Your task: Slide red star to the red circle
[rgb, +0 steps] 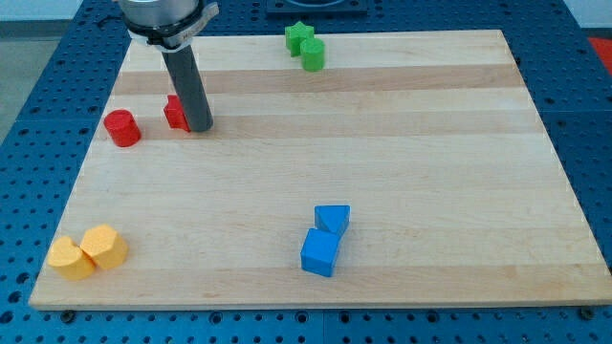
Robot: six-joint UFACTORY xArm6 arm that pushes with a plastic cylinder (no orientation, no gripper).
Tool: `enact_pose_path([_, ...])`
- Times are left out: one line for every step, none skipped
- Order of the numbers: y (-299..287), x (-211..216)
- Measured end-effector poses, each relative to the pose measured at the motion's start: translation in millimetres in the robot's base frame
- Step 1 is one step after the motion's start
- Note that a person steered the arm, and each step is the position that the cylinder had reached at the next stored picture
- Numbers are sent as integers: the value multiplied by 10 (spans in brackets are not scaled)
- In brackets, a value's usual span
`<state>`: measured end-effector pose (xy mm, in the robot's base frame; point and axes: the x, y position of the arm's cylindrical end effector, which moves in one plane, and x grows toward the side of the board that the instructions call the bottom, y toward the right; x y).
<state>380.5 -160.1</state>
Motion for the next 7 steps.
enact_pose_path([11,-56])
enact_pose_path([69,-221])
enact_pose_path([69,-228])
enact_pose_path([69,-265])
enact_pose_path([70,-420])
enact_pose_path([67,-497])
enact_pose_path([-132,-469])
